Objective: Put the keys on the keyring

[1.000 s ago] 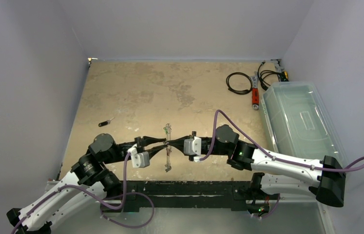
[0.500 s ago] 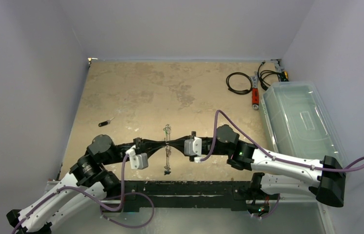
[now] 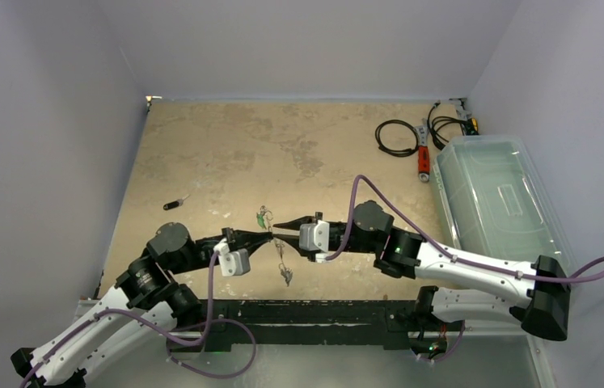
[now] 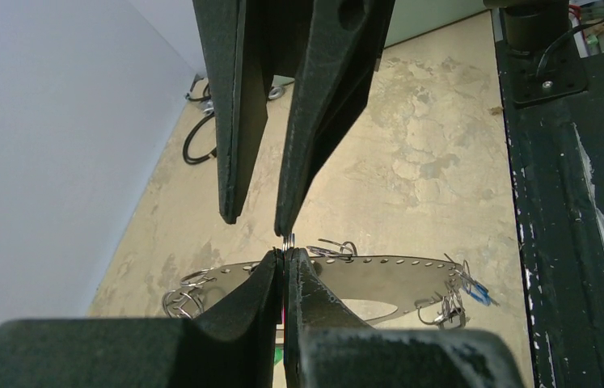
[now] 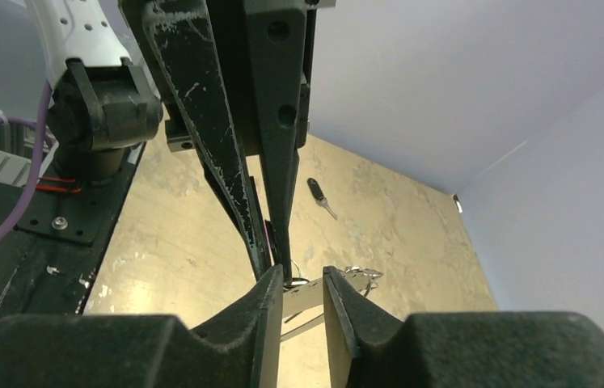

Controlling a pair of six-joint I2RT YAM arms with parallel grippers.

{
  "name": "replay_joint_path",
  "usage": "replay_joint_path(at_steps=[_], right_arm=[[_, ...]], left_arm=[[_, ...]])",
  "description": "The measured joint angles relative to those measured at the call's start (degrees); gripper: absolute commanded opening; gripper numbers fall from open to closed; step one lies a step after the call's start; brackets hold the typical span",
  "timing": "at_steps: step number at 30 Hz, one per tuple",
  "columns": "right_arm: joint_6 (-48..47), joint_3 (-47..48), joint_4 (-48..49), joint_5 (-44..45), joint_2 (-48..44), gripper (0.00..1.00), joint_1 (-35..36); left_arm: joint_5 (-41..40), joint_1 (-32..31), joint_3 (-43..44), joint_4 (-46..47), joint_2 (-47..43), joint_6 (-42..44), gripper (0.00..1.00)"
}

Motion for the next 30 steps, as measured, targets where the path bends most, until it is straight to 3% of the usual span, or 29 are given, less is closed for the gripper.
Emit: replay_joint_path(at_steps=[4, 17, 30], right_arm=[[-0.26, 0.96, -2.62, 0.61, 0.79, 0.36, 0.04], [-0.76, 5.38, -11.26, 1.97, 2.03, 0.36, 0.04], [-1.38, 8.0, -17.31, 2.89, 5.46, 0.22, 0.04]], left_arm=[[-0.57, 0.0, 0.0, -0.59, 0.15, 0.0, 0.0], [-1.92, 0.0, 0.0, -0.7, 1.7, 0.0, 0.0], [-2.58, 0.0, 0.0, -0.7, 2.36, -0.02, 0.0]])
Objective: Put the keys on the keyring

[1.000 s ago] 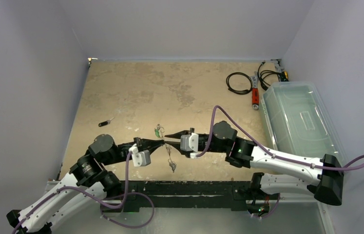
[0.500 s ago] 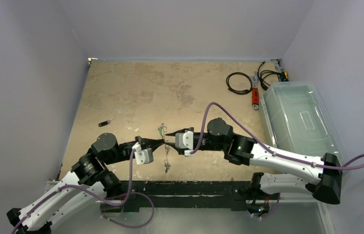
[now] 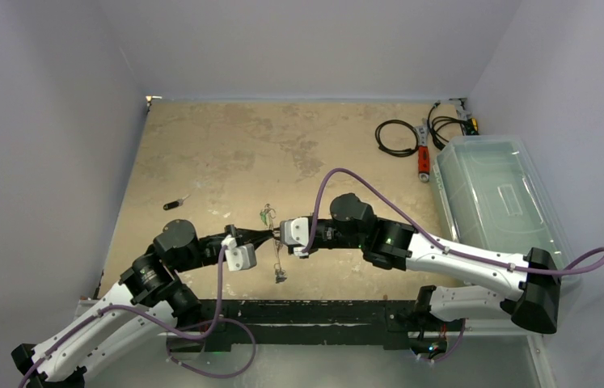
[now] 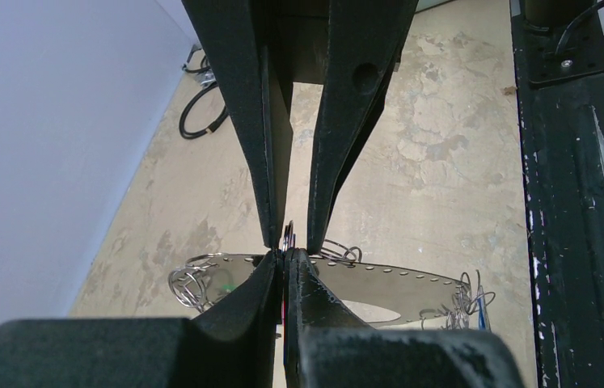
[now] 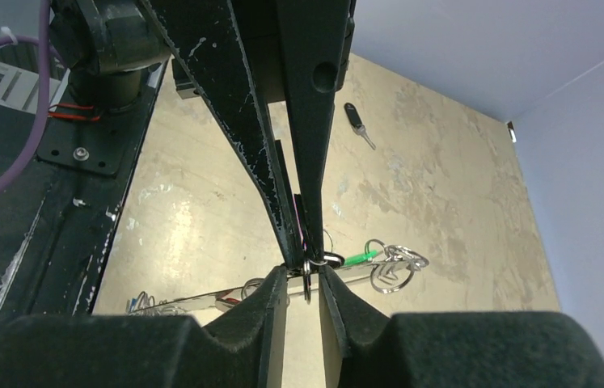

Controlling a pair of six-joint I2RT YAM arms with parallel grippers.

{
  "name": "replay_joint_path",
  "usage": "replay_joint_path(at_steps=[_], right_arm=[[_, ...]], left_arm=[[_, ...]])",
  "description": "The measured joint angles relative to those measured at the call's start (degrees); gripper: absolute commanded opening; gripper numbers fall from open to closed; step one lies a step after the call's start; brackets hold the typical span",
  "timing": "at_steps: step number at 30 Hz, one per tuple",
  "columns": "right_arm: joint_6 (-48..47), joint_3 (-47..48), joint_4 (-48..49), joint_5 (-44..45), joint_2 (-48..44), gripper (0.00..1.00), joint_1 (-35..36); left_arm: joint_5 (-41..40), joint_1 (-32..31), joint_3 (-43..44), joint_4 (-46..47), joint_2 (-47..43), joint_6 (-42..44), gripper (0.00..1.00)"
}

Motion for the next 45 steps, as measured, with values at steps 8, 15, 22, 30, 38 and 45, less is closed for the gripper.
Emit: replay_joint_path(at_steps=[8, 15, 22, 30, 38, 45], right_arm=[[-0.44, 0.0, -0.37, 0.2, 0.09, 0.11, 0.04], [-0.74, 0.0, -0.9, 0.39, 0.09, 0.0, 0.04], [-1.07, -0.7, -0.61, 1.44, -0.37, 0.0, 0.2], [-1.53, -5.44, 5.68, 1.51, -6.8, 0.0, 0.2], [-1.51, -6.03, 9.11, 0.11, -7.78, 0.0, 0.22], [-1.4, -6.4, 9.97, -0.42, -7.76, 0.0, 0.22]], left_arm=[[-0.2, 0.02, 0.0, 0.02, 0.0, 0.02, 0.0], [-0.17, 0.07, 0.0, 0.09, 0.68, 0.04, 0.0], [-1.25, 0.15, 0.02, 0.55, 1.01, 0.04, 0.44], [-2.16, 0.09, 0.02, 0.7, -3.37, 0.24, 0.38], [2.95, 0.09, 0.02, 1.11, -1.75, 0.26, 0.38], [4.59, 0.09, 0.02, 1.44, -1.03, 0.22, 0.36]])
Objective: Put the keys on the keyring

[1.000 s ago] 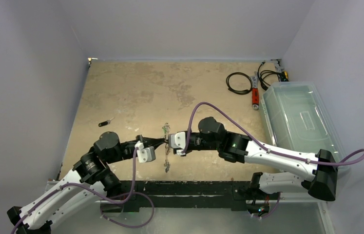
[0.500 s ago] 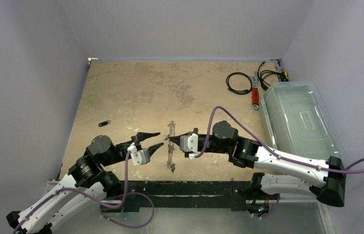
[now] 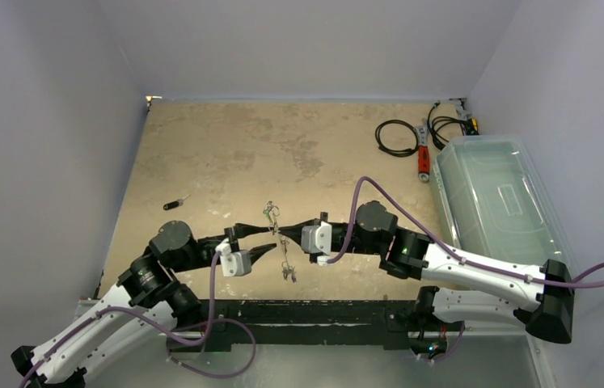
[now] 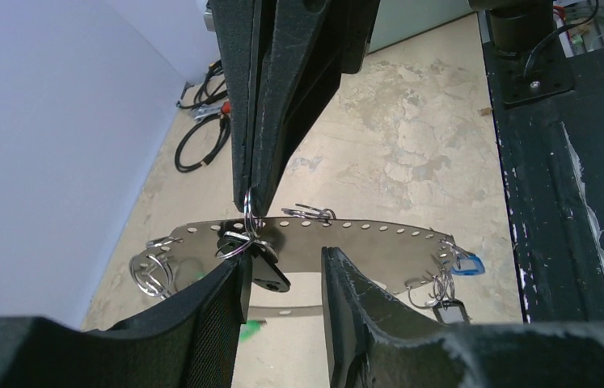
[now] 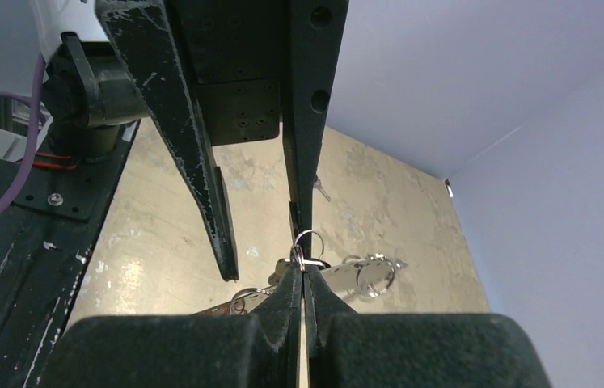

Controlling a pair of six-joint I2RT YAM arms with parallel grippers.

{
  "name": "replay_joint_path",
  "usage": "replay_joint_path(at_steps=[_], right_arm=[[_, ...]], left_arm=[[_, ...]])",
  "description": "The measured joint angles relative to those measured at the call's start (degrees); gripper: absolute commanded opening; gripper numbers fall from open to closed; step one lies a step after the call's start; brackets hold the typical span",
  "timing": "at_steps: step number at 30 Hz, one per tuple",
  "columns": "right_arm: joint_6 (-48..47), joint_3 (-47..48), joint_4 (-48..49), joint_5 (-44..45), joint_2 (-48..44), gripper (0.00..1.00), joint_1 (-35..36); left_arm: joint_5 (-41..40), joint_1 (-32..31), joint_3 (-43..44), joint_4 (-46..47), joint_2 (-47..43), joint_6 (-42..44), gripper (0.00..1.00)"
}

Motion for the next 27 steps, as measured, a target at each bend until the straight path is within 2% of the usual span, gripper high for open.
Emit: replay_joint_path(at_steps=[5, 11, 17, 18, 22, 27], right_arm=[[0.59, -1.27, 1.7, -1.49, -0.33, 0.0, -0.02], [1.22, -1.75, 2.62, -3.32, -1.33, 0.0, -0.02], [1.81, -1.77, 4.02, -4.35, -1.51, 0.0, -0.02], [1.86, -1.77, 4.13, -4.48, -1.51, 0.0, -0.02], [1.97, -1.77, 4.35, -4.59, -1.51, 0.0, -0.02], [2.14, -1.84, 4.72, -5.18, -1.51, 0.0, -0.04]], left_arm=[[-0.04, 0.0, 0.0, 0.13, 0.61, -0.2, 0.3], [-2.29, 0.02, 0.0, 0.09, 2.36, -0.22, 0.31], [-3.82, 0.04, 0.0, 0.63, 1.75, -0.26, 0.23], [-3.98, 0.07, 0.0, 0.83, 1.62, -0.26, 0.23], [-4.02, 0.37, 0.0, 1.44, 1.01, -0.26, 0.35], [-2.6, 0.42, 0.0, 2.14, -0.15, -0.28, 0.39]])
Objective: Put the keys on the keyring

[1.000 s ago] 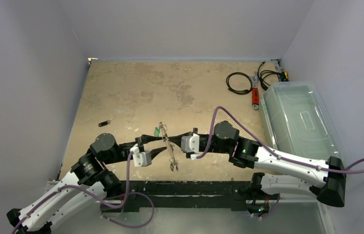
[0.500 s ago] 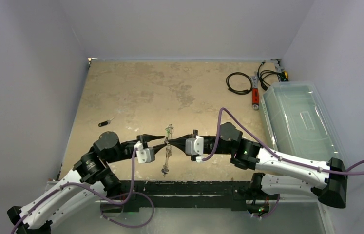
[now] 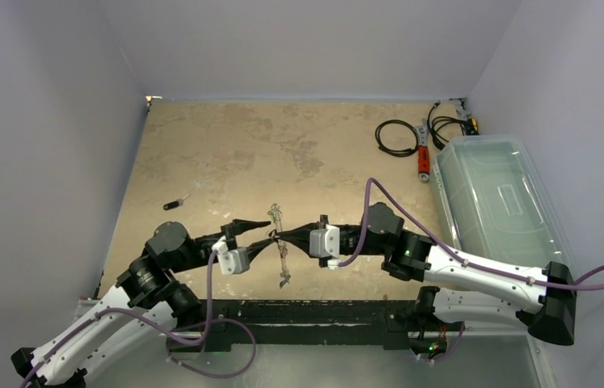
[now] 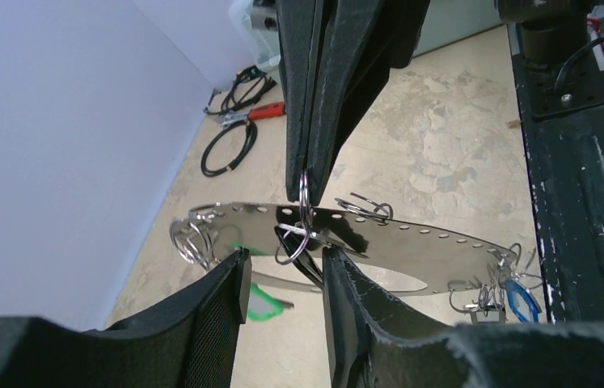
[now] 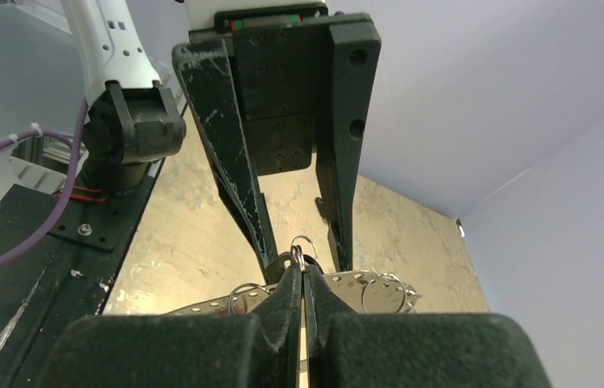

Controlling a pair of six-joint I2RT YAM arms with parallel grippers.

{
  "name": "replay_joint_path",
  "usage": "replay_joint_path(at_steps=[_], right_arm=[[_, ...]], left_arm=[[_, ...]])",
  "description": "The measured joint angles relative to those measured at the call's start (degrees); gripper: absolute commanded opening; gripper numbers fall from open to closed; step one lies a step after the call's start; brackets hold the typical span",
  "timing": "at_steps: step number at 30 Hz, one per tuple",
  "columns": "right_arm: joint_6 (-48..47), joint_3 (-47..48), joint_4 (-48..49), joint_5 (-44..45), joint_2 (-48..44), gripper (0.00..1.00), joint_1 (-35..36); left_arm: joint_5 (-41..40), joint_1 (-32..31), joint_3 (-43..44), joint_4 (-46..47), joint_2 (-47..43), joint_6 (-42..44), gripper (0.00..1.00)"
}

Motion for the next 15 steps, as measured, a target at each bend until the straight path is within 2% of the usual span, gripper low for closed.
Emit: replay_joint_path(at_steps=[15], right_arm=[[0.57, -2.36, 2.86, 0.2, -0.87, 0.0, 0.0]], left_arm=[[5.03, 0.26, -0.02, -0.07, -6.1, 1.14, 0.4]])
